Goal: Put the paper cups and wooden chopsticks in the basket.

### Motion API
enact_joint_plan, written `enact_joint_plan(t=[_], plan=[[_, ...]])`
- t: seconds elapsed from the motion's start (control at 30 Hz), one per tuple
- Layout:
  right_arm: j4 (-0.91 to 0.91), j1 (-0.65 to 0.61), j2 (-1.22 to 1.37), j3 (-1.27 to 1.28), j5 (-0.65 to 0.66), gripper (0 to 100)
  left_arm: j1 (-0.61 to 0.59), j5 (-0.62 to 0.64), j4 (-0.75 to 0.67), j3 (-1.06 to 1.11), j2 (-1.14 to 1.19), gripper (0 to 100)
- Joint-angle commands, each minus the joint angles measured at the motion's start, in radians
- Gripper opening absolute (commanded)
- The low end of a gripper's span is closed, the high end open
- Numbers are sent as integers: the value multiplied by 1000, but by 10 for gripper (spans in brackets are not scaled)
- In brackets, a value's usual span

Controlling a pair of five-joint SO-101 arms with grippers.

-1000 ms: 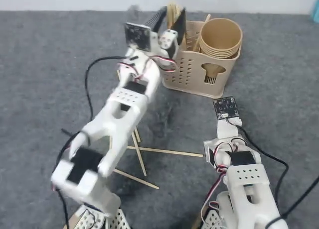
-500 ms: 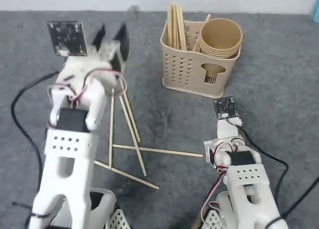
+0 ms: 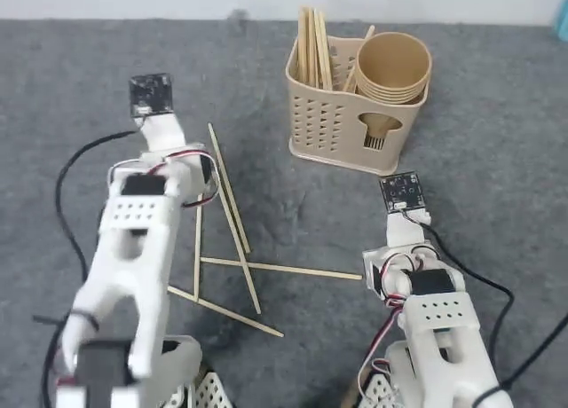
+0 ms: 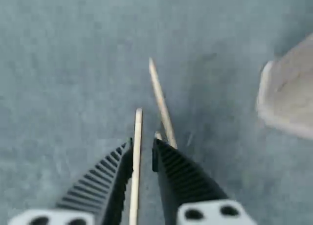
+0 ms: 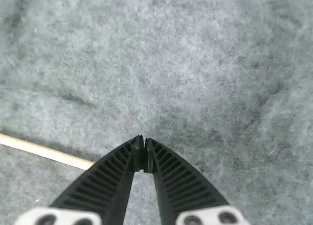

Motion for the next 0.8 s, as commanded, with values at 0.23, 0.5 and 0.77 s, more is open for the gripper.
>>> enact_joint_plan(t=[0.23,0.5,0.77], plan=[[-12,8,-25,-9,12,8,-26,-20,6,-268,428,136],[-13,8,-25,-9,12,8,-54,-17,127,-499,605,133],[-10,12,-28,-9,12,8,-51,-20,325,-730,767,104]])
